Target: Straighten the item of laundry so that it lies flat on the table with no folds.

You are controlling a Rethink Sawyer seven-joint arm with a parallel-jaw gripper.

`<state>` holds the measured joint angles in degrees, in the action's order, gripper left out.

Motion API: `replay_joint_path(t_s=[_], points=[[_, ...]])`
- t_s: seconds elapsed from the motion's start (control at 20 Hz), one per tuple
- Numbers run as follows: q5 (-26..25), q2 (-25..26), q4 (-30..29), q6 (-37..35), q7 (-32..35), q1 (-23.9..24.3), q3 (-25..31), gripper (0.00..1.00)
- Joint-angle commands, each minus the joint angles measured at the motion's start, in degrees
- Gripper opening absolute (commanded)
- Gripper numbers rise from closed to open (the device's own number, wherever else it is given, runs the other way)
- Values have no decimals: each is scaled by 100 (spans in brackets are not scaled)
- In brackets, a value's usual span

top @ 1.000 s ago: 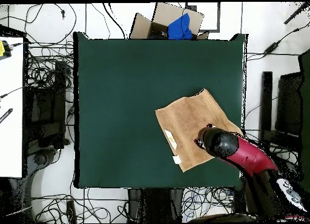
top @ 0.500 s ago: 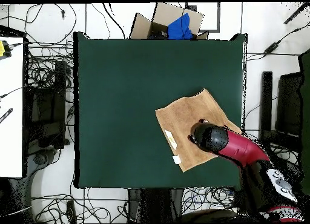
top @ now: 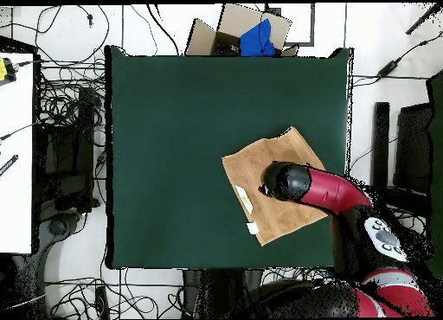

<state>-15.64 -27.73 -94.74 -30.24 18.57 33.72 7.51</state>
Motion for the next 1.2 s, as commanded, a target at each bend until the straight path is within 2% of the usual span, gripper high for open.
replay_joint_path(t_s=[0.05, 0.35, 0.65, 0.85, 1.0, 1.2], points=[[-519, 503, 657, -805, -326, -198, 734, 100], [-826, 818, 1188, -1281, -802, -214, 985, 100], [-1091, 940, 1589, -1706, -980, -193, 1191, 100], [-1228, 939, 1599, -1737, -927, -123, 1306, 100], [-1273, 1097, 1629, -1837, -935, -32, 1406, 100], [-1291, 1432, 1427, -1555, -828, 302, 1545, 100]])
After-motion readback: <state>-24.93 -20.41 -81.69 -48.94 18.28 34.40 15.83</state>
